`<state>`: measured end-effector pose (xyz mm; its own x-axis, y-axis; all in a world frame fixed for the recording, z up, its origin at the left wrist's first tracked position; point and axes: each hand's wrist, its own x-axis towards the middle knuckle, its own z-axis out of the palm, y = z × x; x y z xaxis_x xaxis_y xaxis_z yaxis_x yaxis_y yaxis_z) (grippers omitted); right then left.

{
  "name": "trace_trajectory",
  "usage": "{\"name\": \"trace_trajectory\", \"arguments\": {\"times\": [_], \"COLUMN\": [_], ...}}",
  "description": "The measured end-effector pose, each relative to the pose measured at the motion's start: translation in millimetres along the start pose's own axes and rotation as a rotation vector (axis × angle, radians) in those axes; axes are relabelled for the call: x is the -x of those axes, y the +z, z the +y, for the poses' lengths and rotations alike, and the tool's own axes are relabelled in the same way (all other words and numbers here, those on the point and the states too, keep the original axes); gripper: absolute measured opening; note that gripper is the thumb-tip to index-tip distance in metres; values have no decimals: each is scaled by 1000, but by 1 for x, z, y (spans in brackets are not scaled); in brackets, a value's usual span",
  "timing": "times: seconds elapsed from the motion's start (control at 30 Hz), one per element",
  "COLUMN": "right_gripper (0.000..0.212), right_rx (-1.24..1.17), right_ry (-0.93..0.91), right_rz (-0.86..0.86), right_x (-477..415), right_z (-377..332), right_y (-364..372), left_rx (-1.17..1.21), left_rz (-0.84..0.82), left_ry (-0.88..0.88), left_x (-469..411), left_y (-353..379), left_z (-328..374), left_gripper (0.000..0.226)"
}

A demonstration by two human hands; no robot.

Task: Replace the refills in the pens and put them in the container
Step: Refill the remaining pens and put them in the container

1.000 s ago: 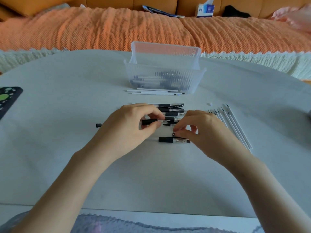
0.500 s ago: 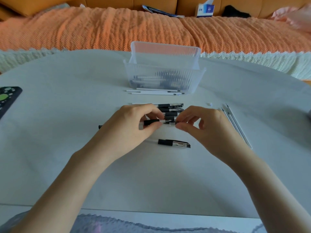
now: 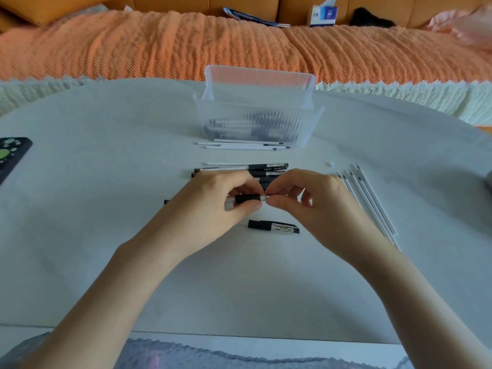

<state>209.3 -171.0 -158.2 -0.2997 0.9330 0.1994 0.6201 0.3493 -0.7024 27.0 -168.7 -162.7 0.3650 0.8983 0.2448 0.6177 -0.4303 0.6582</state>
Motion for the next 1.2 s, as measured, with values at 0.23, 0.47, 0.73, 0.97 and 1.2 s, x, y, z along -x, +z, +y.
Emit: {"name": "trace_trajectory", "arguments": {"times": [0.23,0.47,0.73,0.97,1.2], "right_gripper": [11,6,8,10,13], "right_rx": [-5,-30,-98,-71,-122], "right_ry": [23,27,20,36,67], "right_rz": [-63,-49,-39,-56,-54], "right_x": [0,1,0,0,0], "right_z": [0,0,-1,2,0], "right_y": [1,0,-3,1,0], "left_rx": [38,40,55,89,109], "left_rz": [9,34,38,40,56], "left_ry": [-4,-26,-15,-24,-8], "left_x": [1,0,0,0,0], "left_y": [1,-1,-3,-1,-3], "left_z": [1,1,1,3,6], "left_gripper": [14,16,16,13,14]}}
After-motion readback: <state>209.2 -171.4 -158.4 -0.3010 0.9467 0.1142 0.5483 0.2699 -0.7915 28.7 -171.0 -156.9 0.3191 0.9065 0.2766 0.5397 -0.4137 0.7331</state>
